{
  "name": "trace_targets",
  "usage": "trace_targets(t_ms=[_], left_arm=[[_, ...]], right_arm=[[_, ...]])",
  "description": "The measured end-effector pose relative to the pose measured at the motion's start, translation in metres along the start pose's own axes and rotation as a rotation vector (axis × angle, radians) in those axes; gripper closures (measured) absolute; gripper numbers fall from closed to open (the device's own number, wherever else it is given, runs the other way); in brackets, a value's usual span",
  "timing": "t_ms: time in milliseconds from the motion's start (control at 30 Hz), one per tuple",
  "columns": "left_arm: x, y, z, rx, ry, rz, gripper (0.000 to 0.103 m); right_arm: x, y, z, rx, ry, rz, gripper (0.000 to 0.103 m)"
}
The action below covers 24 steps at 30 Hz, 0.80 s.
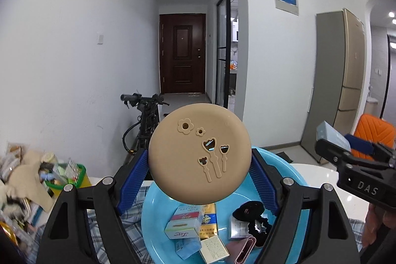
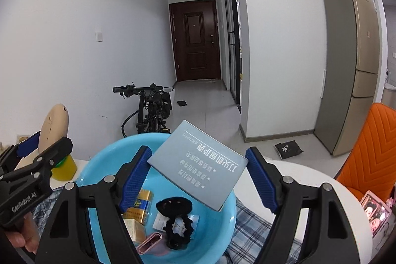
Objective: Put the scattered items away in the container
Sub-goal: 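Carry the coaster and grey-blue box over the blue basin with both tools, then lower the coaster into the basin and open the left tool while right holds the box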
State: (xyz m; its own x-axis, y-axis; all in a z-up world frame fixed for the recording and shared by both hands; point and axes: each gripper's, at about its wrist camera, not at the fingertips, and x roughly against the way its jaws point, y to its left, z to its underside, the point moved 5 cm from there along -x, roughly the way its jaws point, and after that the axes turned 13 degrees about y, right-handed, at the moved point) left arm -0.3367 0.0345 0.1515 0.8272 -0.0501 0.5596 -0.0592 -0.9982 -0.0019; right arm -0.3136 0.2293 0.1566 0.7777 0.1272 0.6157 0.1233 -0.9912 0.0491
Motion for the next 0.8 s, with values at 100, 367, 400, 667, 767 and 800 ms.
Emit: trace_targets(t_ms=[100,367,400,667,767,800], left_arm=[[0.003,-0.009,-0.004,-0.037,0.015,0.003,0.021],[-0.010,-0.006,-0.017,-0.049,0.172,-0.020,0.021],[-0.016,-0.006,-0.017,-0.048,0.220,-0.023,0.021],[-0.059,-0.007,0.005,-0.050,0.552,-0.017,0.021],[-0.065,-0.004,0.008,-0.029,0.567,-0.008,0.021],[-0.067,-0.004,0.009,-0.029,0.567,-0.012,0.021]], right_arm=[[0.004,0.002,-0.014,0.018,0.005,-0.014,0.026],[-0.006,0.018,-0.028,0.137,0.249,-0.084,0.026],[-0.009,0.020,-0.028,0.147,0.290,-0.087,0.026],[-0.029,0.014,-0.018,0.108,0.483,-0.099,0.026],[-0.034,0.012,-0.013,0.106,0.504,-0.100,0.026],[-0.036,0.011,-0.011,0.108,0.506,-0.099,0.026]])
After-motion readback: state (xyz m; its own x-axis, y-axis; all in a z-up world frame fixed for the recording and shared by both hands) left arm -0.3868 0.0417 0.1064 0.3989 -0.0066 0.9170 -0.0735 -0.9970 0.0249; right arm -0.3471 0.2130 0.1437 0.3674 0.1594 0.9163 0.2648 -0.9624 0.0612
